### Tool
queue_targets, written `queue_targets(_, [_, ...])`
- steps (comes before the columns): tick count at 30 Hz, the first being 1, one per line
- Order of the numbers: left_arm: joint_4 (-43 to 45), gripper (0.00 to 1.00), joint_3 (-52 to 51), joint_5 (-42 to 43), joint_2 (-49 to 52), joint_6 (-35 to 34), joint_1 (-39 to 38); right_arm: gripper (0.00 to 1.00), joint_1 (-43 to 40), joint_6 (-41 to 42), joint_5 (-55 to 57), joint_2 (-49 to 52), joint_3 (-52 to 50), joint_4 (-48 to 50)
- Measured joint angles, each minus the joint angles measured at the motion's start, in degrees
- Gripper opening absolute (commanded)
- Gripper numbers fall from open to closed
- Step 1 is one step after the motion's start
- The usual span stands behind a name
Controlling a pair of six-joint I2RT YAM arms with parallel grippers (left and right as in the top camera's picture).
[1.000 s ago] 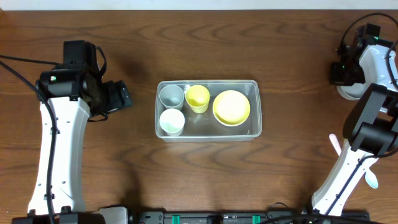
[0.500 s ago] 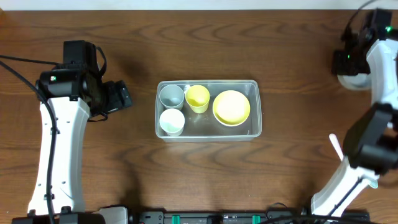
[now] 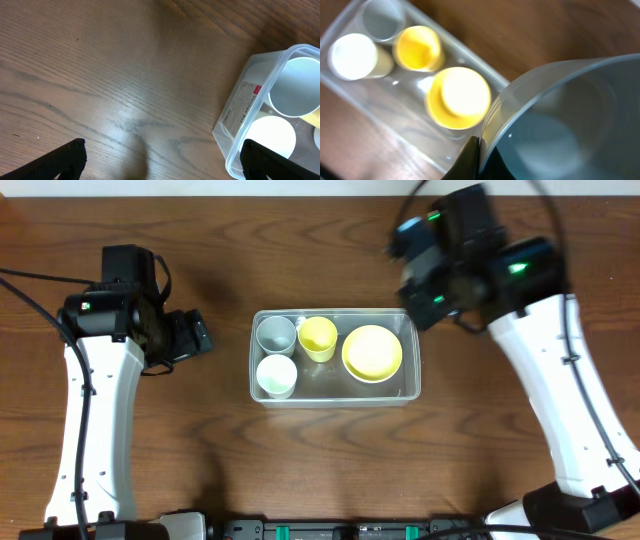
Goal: Pack container
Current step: 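Carry the grey bowl into the container's right side and release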
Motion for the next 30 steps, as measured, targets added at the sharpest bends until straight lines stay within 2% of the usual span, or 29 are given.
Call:
queue_targets(7, [0.0, 0.98, 0.0, 0.0, 0.0, 0.0, 0.0, 0.01, 4.7, 2.8, 0.1, 0.9, -4.7, 1.2])
queue_targets(11, [0.0, 0.98, 0.0, 0.0, 0.0, 0.0, 0.0, 0.01, 5.5, 3.5, -0.3, 1.5, -11.4, 4.0])
queue_targets(18, [0.0, 0.98, 0.0, 0.0, 0.0, 0.0, 0.0, 0.01, 8.3, 4.0, -1.2, 2.3, -23.0, 12.3])
queue_targets(30, [0.0, 0.98, 0.0, 0.0, 0.0, 0.0, 0.0, 0.01, 10.1, 3.5, -1.5, 2.3, -31.0, 24.6])
